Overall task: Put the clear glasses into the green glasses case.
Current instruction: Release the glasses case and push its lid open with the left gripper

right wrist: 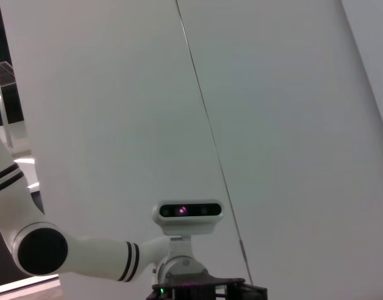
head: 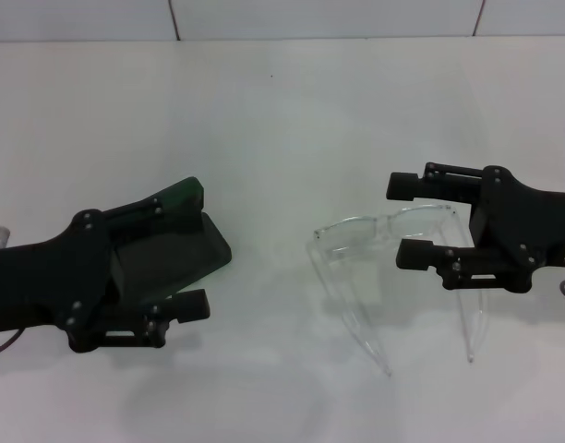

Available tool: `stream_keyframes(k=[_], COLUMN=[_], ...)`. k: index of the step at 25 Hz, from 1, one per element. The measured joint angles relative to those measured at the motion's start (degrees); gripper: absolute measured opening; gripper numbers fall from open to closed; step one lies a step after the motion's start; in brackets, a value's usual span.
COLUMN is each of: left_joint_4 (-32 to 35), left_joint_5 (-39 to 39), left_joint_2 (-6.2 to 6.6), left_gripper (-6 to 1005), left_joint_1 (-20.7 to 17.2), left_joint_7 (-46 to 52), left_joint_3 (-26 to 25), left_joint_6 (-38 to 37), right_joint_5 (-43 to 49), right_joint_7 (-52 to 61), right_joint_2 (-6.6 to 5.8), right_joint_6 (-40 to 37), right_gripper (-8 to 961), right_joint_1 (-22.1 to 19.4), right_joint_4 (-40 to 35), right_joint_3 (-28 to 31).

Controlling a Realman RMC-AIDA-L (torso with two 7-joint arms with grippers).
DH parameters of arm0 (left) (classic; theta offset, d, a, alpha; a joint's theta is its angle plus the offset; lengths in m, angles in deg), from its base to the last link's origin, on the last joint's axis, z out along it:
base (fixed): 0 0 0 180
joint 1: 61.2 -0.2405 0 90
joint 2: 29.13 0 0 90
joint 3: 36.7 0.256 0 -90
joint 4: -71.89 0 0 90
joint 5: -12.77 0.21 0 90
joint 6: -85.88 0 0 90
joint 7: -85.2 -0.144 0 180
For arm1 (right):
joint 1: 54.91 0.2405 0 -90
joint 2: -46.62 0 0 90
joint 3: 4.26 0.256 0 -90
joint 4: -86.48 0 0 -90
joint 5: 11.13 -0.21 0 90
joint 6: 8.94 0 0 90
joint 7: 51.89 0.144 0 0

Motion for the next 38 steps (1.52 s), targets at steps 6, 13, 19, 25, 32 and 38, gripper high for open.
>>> stream_keyframes(k=[6, 13, 19, 25, 32, 38], left_joint_4=[0.0, 0.0, 0.0, 2.63, 20.67, 34.88], left_joint_5=[0.27, 0.4, 0.21, 0.35, 8.19, 27.08], left_joint_2=[-0.26, -0.29, -0.44, -0.35, -0.43, -0.84], left_gripper=[872, 869, 866, 864, 861, 859], left_joint_1=[0.0, 0.0, 0.01, 1.31, 4.03, 8.89], left_joint_7=[-0.2, -0.25, -0.41, 3.93, 21.91, 37.74], left_joint_3=[-1.14, -1.21, -1.23, -4.55, -10.78, -10.3], left_joint_6=[0.05, 0.05, 0.07, 0.3, 6.87, 11.88], right_joint_5=[0.0, 0.0, 0.0, 0.01, 0.01, 0.01], right_joint_7=[-0.12, -0.3, -0.36, -0.43, -0.45, 0.08], right_joint_2=[0.0, 0.0, 0.06, -0.3, -3.35, -4.93], right_joint_6=[0.57, 0.84, 1.14, 2.69, 5.56, 4.3], right_gripper=[766, 765, 766, 765, 766, 766], right_joint_1=[0.0, -0.03, -0.19, -0.96, -5.65, -10.41], right_joint_4=[-0.03, -0.03, -0.03, -0.37, -0.87, -2.51], right_joint_3=[0.0, 0.0, 0.0, 0.33, 5.42, 10.34])
